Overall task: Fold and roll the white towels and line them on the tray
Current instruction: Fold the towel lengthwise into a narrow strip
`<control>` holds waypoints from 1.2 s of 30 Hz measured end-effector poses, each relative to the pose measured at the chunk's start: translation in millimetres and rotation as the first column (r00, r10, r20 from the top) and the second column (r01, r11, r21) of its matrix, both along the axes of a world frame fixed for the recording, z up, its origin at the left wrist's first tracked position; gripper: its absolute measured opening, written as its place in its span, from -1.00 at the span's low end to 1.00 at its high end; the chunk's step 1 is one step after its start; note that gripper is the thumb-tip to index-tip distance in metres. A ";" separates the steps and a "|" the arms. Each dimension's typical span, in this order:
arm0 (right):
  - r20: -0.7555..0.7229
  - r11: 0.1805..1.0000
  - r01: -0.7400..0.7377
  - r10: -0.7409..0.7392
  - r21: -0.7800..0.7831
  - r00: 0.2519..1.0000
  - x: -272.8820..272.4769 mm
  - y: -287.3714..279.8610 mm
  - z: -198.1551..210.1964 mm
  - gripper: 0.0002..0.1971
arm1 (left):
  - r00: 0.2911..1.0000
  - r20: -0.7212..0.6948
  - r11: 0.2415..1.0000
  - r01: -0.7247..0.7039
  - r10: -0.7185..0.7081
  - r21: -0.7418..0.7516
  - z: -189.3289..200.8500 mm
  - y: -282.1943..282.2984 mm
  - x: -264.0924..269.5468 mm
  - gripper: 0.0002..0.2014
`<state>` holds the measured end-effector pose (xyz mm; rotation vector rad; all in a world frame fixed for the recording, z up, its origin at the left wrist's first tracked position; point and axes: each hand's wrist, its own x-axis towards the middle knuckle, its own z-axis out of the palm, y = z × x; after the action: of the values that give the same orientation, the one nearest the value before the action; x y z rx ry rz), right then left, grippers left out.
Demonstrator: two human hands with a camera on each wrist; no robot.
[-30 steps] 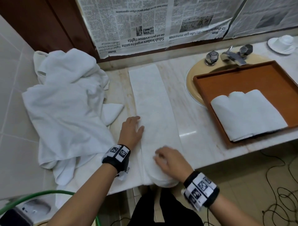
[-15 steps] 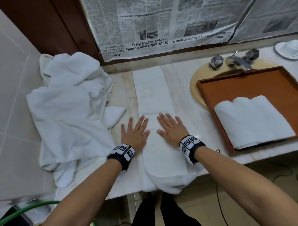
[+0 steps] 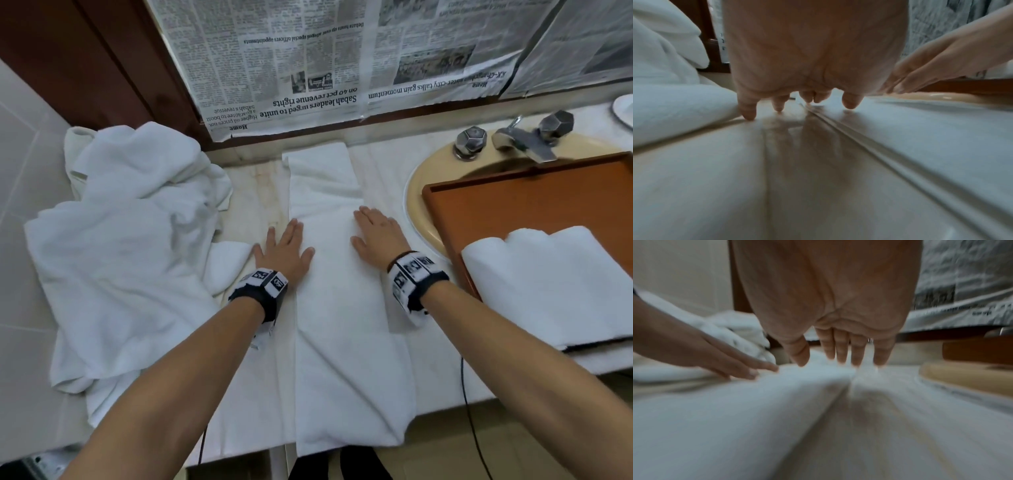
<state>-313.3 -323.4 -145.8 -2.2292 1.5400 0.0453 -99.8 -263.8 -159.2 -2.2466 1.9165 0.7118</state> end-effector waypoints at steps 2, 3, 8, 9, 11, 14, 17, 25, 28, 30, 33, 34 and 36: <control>0.198 1.000 -0.003 0.008 -0.024 0.980 -17.0 38.1 7.6 -0.49 | 0.994 -0.103 0.992 -0.044 0.032 -0.120 1.7 12.9 -0.2 -0.33; 0.285 1.000 0.000 0.009 -0.032 0.958 -26.4 63.4 9.7 -0.56 | 0.984 -0.175 0.984 -0.061 0.030 -0.170 3.7 23.8 0.4 -0.32; 0.241 0.996 -0.045 0.026 0.075 0.970 -55.9 175.3 7.5 -0.52 | 0.965 -0.252 0.984 0.029 -0.074 -0.177 6.7 97.2 -3.6 -0.33; 0.198 0.996 -0.052 0.036 0.076 0.980 -57.6 185.9 2.7 -0.52 | 0.968 -0.236 0.988 0.053 -0.086 -0.142 4.7 108.8 -4.9 -0.30; 0.178 0.998 -0.039 0.030 0.050 0.984 -59.2 196.7 -5.1 -0.61 | 0.980 -0.160 0.990 0.099 -0.114 -0.101 -1.1 123.2 -6.4 -0.22; 0.200 1.000 0.019 -0.018 -0.003 0.980 -55.6 200.8 -6.6 -0.84 | 0.991 -0.054 0.990 0.116 -0.120 -0.076 -2.7 127.0 -8.8 -0.30; 0.156 1.000 0.009 -0.009 0.002 0.988 -50.5 205.8 4.7 -0.90 | 0.991 -0.125 0.994 0.030 -0.043 -0.106 3.7 130.7 -13.8 -0.44; 0.117 0.985 0.028 -0.049 0.172 0.992 -44.5 255.1 21.6 -0.62 | 0.954 -0.299 0.989 -0.039 -0.005 -0.140 6.9 164.3 -17.1 -0.59; 0.012 0.973 0.060 -0.064 0.221 0.998 -38.6 273.6 26.7 -0.73 | 0.957 -0.290 0.989 -0.013 -0.030 -0.144 9.5 166.6 -15.5 -0.57; 0.055 0.984 0.056 -0.066 0.170 0.996 -31.7 284.8 34.0 -0.78 | 0.953 -0.300 0.994 -0.007 -0.026 -0.111 15.2 163.5 -15.9 -0.55; 0.134 0.999 0.003 -0.010 0.052 0.991 -13.9 307.9 48.1 -0.74 | 0.954 -0.297 0.998 0.014 -0.034 -0.069 21.1 159.8 -15.2 -0.52; 0.138 0.999 -0.023 0.018 0.037 0.990 -6.3 318.0 49.1 -0.72 | 0.954 -0.296 0.998 0.024 -0.040 -0.059 22.0 159.6 -14.6 -0.50; 0.103 0.996 -0.073 0.068 0.046 0.992 9.6 339.4 41.5 -0.72 | 0.954 -0.297 0.998 0.039 -0.048 -0.039 23.2 160.0 -12.3 -0.45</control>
<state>-303.7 16.1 -104.2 -2.2115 1.3920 -0.0079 -112.1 -103.7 -136.0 -2.2132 2.1127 1.0750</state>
